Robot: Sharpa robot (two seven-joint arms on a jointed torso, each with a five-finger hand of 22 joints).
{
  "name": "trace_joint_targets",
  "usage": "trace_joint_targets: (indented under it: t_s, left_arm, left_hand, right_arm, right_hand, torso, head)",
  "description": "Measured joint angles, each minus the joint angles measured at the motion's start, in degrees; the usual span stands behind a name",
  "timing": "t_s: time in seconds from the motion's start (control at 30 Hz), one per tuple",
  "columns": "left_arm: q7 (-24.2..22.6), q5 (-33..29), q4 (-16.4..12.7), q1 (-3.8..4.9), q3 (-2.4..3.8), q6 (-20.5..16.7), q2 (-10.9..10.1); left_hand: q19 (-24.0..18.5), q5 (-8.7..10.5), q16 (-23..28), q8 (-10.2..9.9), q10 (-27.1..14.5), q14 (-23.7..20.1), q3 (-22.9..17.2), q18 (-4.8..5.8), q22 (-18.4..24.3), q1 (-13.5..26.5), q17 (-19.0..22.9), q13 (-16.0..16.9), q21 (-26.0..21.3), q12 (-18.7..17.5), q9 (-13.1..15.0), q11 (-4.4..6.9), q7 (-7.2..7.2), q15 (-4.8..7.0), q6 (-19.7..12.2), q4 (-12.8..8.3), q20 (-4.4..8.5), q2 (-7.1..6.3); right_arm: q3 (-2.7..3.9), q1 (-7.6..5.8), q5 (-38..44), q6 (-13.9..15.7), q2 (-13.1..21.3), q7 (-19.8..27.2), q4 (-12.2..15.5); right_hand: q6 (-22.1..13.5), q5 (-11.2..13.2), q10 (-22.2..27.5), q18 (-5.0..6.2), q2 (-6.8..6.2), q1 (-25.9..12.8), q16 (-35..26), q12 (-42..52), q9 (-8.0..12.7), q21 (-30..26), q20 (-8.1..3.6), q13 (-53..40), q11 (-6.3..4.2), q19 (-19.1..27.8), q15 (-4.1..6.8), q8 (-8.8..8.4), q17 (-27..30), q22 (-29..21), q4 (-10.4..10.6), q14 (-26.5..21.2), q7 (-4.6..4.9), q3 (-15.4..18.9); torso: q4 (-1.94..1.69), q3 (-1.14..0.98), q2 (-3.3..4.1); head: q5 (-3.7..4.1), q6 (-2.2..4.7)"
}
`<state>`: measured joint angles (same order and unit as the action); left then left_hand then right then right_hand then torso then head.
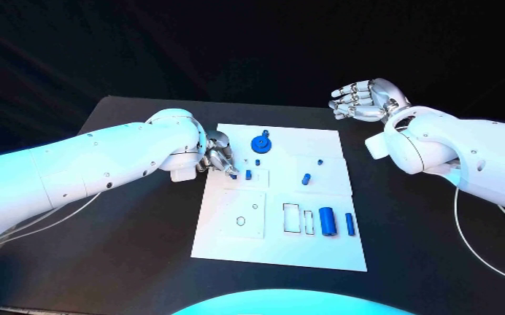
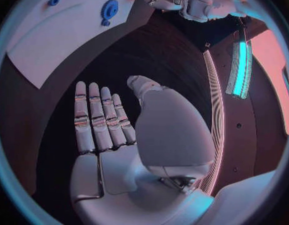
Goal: Assemble the parts on the task board
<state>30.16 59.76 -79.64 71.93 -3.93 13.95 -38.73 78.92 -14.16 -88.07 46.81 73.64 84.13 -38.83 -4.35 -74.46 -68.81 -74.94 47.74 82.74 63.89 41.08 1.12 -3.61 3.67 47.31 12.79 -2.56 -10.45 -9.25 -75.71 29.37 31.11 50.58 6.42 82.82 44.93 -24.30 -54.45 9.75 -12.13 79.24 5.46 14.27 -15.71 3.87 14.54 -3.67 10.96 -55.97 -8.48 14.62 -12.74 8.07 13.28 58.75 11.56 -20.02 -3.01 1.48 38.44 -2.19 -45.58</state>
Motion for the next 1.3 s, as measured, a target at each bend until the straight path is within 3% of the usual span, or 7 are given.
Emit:
trace_joint_targets:
  t_s: [0.7, 0.83, 0.87, 0.93, 1.3]
  left_arm:
    - [0.1, 0.2, -0.2, -0.03, 0.08, 0.1, 0.0]
    - [0.2, 0.2, -0.1, -0.03, 0.08, 0.3, 0.1]
    - [0.3, 0.2, -0.1, -0.03, 0.08, 0.4, 0.1]
    - [0.3, 0.1, -0.1, -0.03, 0.08, 0.5, 0.2]
    - [0.4, 0.1, -0.1, 0.00, 0.11, 1.4, 0.2]
  left_hand:
    - [0.2, 0.02, -0.1, -0.1, 0.2, -0.1, -0.2, 0.00, -0.2, 0.0, 0.0, 0.4, 0.2, 0.0, 0.0, -0.19, 0.03, 0.08, 0.2, 0.2, 0.21, 0.00]
    - [0.2, -2.38, -0.4, 0.3, 0.9, -0.2, -0.8, 0.00, -0.3, 1.4, 0.0, 0.7, 0.2, 0.3, 0.3, 0.11, 0.15, 0.21, 0.4, 0.2, 0.22, -0.33]
    - [0.2, -2.50, -0.4, 0.3, 0.9, -0.2, -2.7, 0.00, -0.3, 1.9, 0.0, 0.7, 0.2, 0.3, 0.3, 0.11, 0.21, 0.21, 0.5, -1.8, 0.21, -0.64]
    - [0.2, -3.23, -0.6, 0.3, 1.0, -0.2, -2.8, 0.00, -0.3, 2.4, 0.0, 0.8, 0.2, 0.3, 0.3, 0.21, 0.13, 0.21, 0.6, -1.8, 0.21, -0.69]
    - [0.2, -4.88, -0.8, 0.6, 1.7, -0.2, -3.3, 0.00, -0.3, 4.4, 0.0, 1.3, 0.2, 0.6, 0.7, 0.52, 0.57, 0.63, 1.6, -2.4, 0.21, -1.04]
  right_arm:
    - [0.00, 0.02, -0.3, 0.0, 0.1, 0.0, 0.0]
    - [0.00, 0.02, 0.0, 0.0, 0.2, 0.0, 0.0]
    - [0.00, 0.03, 0.0, 0.0, 0.2, 0.0, 0.0]
    - [0.00, 0.03, 0.2, 0.0, 0.2, 0.0, 0.0]
    - [0.00, 0.03, 0.9, 0.0, 0.3, 0.0, -0.1]
  right_hand:
    - [0.0, 0.0, 0.0, 0.00, 0.00, 0.0, 0.0, -0.2, 0.1, 0.0, 0.00, 0.0, 0.00, 0.0, 0.00, 0.00, 0.0, -0.1, 0.0, 0.0, 0.00, 0.0]
    - [0.0, 0.0, 0.0, 0.00, 0.00, 0.0, -0.2, -0.2, 0.1, 0.0, 0.00, 0.0, 0.00, 0.0, 0.00, 0.00, 0.1, -0.1, 0.0, 0.0, 0.00, 0.0]
    - [0.0, 0.0, 0.0, 0.00, 0.00, 0.0, -0.2, -0.2, 0.1, 0.0, 0.00, 0.0, 0.00, 0.0, 0.00, 0.00, 0.1, -0.1, 0.0, 0.0, 0.00, 0.0]
    - [0.0, 0.0, 0.0, 0.00, 0.00, 0.0, -0.2, -0.3, 0.1, 0.0, 0.00, 0.0, 0.00, 0.0, 0.00, 0.00, 0.2, -0.2, 0.0, 0.0, 0.00, 0.0]
    - [0.0, 0.0, 0.0, 0.00, 0.00, 0.0, -0.2, -0.4, 0.1, 0.0, 0.00, 0.0, 0.00, 0.0, 0.00, 0.00, 0.3, -0.4, -0.2, 0.0, 0.00, -0.2]
  torso:
    - [0.04, 0.01, 0.04]
    - [0.04, 0.01, 0.04]
    - [0.04, 0.01, 0.04]
    - [0.04, 0.01, 0.04]
    - [0.05, 0.02, 0.03]
  head:
    - [-0.01, 0.07]
    - [-0.04, 0.02]
    - [-0.05, 0.01]
    - [-0.07, -0.02]
    - [-0.12, -0.13]
